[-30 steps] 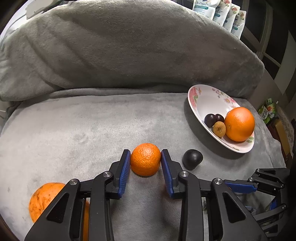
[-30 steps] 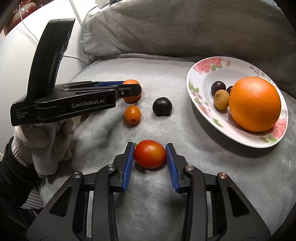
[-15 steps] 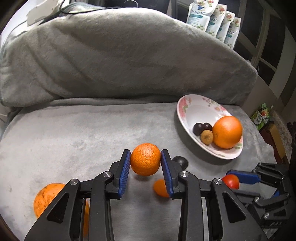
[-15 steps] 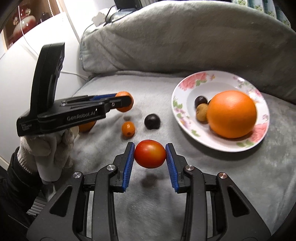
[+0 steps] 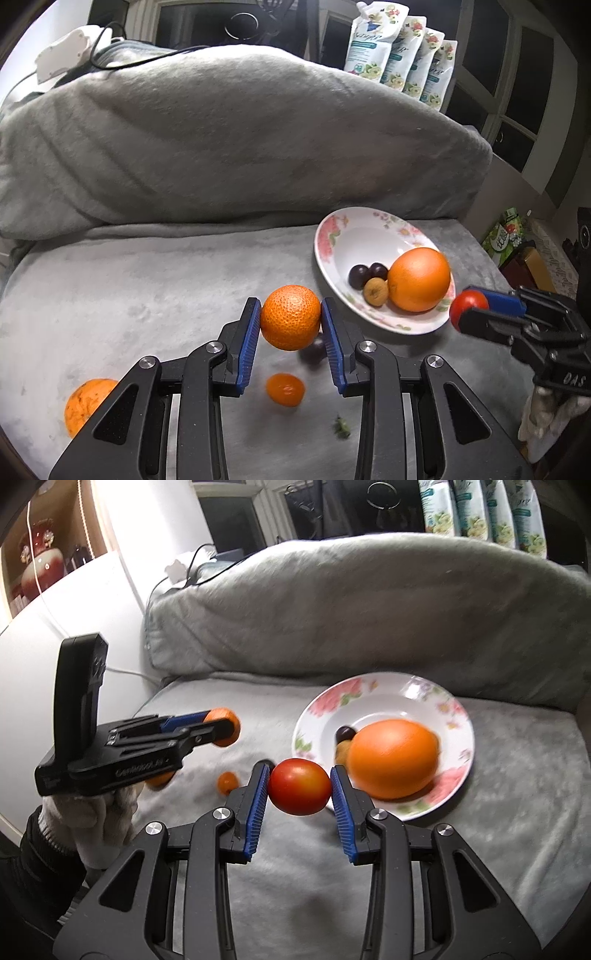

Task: Organize fruits
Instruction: 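Carry the tomato over the plate with the right gripper while the left carries the tangerine, then open the right gripper releasing the tomato while the left releases the tangerine into the plate, then withdraw both grippers from the plate back toward the loose fruit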

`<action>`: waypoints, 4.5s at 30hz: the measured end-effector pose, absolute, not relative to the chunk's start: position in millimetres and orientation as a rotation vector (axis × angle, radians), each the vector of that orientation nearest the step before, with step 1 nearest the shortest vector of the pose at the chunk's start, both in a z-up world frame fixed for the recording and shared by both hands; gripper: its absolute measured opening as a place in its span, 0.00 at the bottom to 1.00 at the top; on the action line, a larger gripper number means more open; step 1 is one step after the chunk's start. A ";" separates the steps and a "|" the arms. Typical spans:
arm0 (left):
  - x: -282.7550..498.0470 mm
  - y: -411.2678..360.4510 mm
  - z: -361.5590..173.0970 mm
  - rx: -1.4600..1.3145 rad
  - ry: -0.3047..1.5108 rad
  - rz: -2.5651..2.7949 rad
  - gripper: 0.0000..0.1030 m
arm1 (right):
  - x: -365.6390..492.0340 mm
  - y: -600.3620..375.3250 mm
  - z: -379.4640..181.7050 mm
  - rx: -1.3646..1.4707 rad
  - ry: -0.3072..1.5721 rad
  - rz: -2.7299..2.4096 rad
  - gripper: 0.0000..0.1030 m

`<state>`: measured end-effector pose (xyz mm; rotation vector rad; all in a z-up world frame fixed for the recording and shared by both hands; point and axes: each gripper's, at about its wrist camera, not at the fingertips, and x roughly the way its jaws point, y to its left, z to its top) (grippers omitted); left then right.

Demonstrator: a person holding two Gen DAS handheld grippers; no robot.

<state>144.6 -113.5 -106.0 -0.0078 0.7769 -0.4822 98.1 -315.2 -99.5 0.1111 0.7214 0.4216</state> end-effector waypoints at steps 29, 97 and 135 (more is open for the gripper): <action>155.4 -163.0 -99.1 0.048 0.765 -0.535 0.31 | 167.7 -367.2 -91.2 0.141 0.675 0.314 0.35; 149.3 -181.7 -96.0 0.082 0.742 -0.580 0.68 | 199.2 -372.9 -92.7 0.157 0.701 0.258 0.91; 116.1 -117.1 -59.7 0.028 0.640 -0.484 0.74 | 149.4 -345.2 -64.1 0.132 0.631 0.303 0.96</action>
